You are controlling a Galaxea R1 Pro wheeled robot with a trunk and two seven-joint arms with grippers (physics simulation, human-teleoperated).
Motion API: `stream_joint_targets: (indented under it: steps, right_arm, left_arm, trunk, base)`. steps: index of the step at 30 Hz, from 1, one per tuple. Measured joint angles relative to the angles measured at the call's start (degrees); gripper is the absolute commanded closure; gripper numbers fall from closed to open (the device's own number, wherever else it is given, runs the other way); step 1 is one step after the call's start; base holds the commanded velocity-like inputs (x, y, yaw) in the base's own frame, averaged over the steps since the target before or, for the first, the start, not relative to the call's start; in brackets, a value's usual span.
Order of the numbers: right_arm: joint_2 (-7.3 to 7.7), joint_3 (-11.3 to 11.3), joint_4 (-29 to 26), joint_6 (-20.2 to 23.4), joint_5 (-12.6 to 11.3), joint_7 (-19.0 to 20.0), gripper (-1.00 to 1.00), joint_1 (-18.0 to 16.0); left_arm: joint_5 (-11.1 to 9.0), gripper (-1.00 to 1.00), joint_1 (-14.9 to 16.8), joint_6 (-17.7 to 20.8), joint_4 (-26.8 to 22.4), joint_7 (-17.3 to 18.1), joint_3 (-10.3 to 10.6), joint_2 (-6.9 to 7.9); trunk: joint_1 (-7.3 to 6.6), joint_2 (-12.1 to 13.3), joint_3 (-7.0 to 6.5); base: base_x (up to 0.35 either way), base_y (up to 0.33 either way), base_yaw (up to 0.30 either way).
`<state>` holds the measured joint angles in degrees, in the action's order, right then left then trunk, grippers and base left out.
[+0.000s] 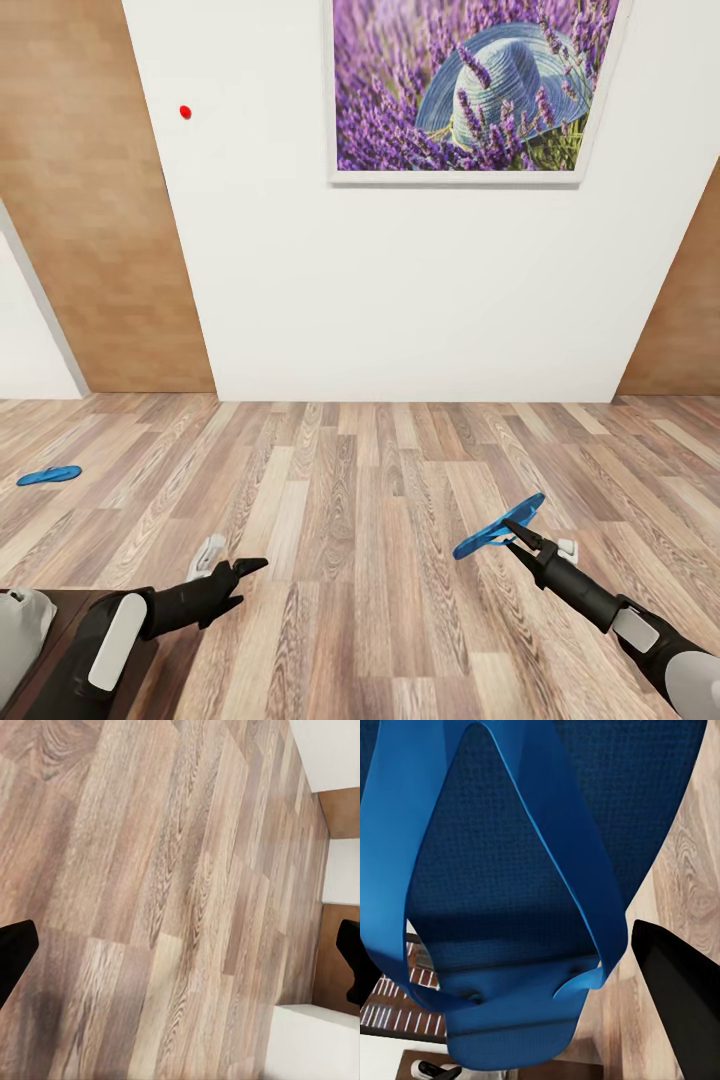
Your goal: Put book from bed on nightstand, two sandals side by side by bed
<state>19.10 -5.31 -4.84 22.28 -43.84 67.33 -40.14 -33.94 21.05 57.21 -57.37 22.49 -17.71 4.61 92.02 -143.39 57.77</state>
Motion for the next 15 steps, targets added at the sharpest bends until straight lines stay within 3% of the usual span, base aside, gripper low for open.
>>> stream_joint_targets:
  steps: [15]
  right_arm:
    - [-0.02,0.0,0.8,0.4,0.0,-4.0,1.0,0.0]
  left_arm:
    - [0.0,-1.0,0.0,0.0,0.1,0.0,0.0,0.03]
  trunk:
    - [-0.01,0.0,0.0]
  base:
    - [0.086,-0.075,0.0]
